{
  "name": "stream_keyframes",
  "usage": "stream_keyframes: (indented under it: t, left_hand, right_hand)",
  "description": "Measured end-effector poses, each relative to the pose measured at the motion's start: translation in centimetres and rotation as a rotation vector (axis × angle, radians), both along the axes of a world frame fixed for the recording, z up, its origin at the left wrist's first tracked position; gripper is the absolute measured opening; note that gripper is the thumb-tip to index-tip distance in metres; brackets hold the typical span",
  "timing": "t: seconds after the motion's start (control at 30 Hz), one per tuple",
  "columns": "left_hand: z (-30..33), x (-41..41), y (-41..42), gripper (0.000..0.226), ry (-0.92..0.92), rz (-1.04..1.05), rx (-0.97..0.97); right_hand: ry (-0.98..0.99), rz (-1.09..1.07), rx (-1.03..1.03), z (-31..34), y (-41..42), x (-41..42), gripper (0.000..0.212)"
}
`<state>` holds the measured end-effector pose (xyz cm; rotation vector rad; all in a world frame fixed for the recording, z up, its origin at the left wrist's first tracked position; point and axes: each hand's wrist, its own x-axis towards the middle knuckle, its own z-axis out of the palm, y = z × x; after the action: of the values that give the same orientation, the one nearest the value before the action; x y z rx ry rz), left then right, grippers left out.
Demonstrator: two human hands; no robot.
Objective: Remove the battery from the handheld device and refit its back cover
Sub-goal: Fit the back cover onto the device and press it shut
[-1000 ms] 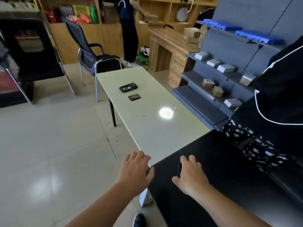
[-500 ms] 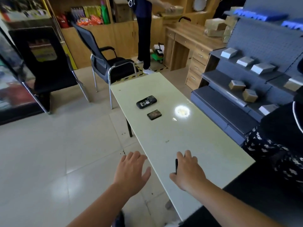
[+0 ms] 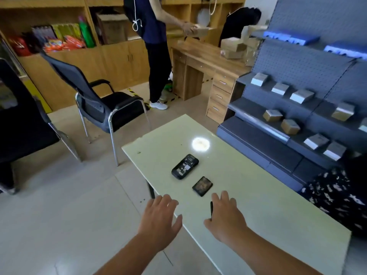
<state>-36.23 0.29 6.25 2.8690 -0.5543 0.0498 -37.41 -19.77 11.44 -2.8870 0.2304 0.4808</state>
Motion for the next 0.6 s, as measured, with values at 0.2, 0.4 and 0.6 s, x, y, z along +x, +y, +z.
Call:
stream_keyframes:
  t: [0.2,0.4,0.6]
  left_hand:
    - [-1.1,10.2,1.7,0.040,-0.004,-0.121,0.080]
    - [-0.5,19.1,2.6,0.041,0.026,-0.197,0.117]
    - [-2.3,27.2,1.5,0.049,0.133,-0.243,0.117]
  right_hand:
    - [-0.030,-0.063,0.066,-1.9,3.5,8.7,0.049]
    - [-0.042,-0.117,0.087,-2.3,5.8,15.1,0.052]
    - [-0.019,-0.263,0.101,-2.1,6.2,19.9,0.045]
